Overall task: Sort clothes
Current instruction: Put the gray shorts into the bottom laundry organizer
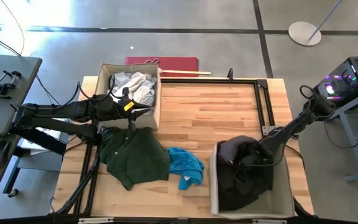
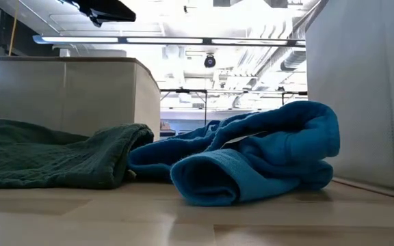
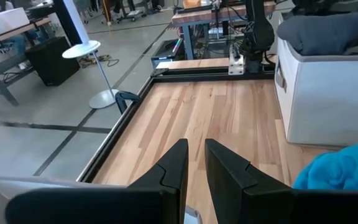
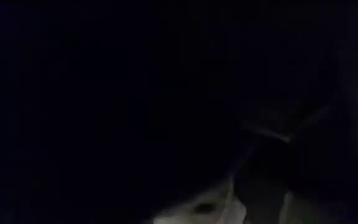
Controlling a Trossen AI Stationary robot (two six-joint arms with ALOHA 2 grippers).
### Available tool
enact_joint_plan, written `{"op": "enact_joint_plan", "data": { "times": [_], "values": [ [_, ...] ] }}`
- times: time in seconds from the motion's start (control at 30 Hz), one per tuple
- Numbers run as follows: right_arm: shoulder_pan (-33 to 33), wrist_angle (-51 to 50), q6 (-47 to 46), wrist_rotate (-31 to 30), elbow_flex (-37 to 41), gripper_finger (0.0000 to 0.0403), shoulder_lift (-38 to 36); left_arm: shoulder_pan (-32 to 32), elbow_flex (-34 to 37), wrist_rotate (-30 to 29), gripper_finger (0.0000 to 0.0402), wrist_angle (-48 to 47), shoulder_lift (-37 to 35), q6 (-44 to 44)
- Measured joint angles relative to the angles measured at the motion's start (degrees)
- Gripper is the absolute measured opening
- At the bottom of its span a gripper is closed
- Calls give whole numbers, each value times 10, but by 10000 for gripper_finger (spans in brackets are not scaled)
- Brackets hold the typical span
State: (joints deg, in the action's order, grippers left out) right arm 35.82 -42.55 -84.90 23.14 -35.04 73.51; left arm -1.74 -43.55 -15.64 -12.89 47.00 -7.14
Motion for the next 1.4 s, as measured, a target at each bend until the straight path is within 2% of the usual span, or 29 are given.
{"op": "enact_joint_plan", "data": {
  "times": [0.1, 0.23, 0.37, 0.5, 0.6, 0.7, 0.73, 0.8, 0.9, 0.97, 1.07, 1.17, 1.27, 1.4],
  "values": [
    [1, -42, -9, 13, -39, 216, -3, 0, 0, 0, 44, 0, 0, -1],
    [18, -140, -35, 4, -149, 228, -7, 0, 0, -2, 44, 2, 0, -2],
    [47, -276, -104, -68, -294, 224, -8, 0, 0, -2, 44, 6, 0, -10],
    [85, -365, -157, -201, -434, 222, -8, 0, 0, -2, 44, 9, 0, -10],
    [101, -413, -137, -370, -511, 222, -9, 0, 0, -2, 44, 9, 0, -10],
    [93, -448, -79, -534, -549, 222, -9, 0, 0, -2, 44, 8, 0, -10],
    [85, -457, -64, -566, -554, 222, -9, 0, 0, -2, 44, 8, 0, -10],
    [55, -475, -36, -591, -556, 222, -9, 0, 0, -2, 44, 8, 0, -10],
    [3, -472, 5, -584, -533, 222, -9, 0, 0, -2, 44, 8, 0, -14],
    [-32, -446, 39, -547, -510, 222, -8, 0, 0, -2, 44, 8, 0, -20],
    [-70, -374, 117, -428, -470, 222, -8, 0, 0, -2, 44, 7, 0, -18],
    [-78, -287, 164, -327, -428, 222, -8, 0, 0, 1, 44, 4, 0, -9],
    [-67, -229, 151, -270, -395, 222, -8, 0, 0, 1, 44, -2, 0, -6],
    [-18, -209, 58, -228, -348, 222, -8, 0, 0, 1, 44, -7, 0, -5]
  ]
}}
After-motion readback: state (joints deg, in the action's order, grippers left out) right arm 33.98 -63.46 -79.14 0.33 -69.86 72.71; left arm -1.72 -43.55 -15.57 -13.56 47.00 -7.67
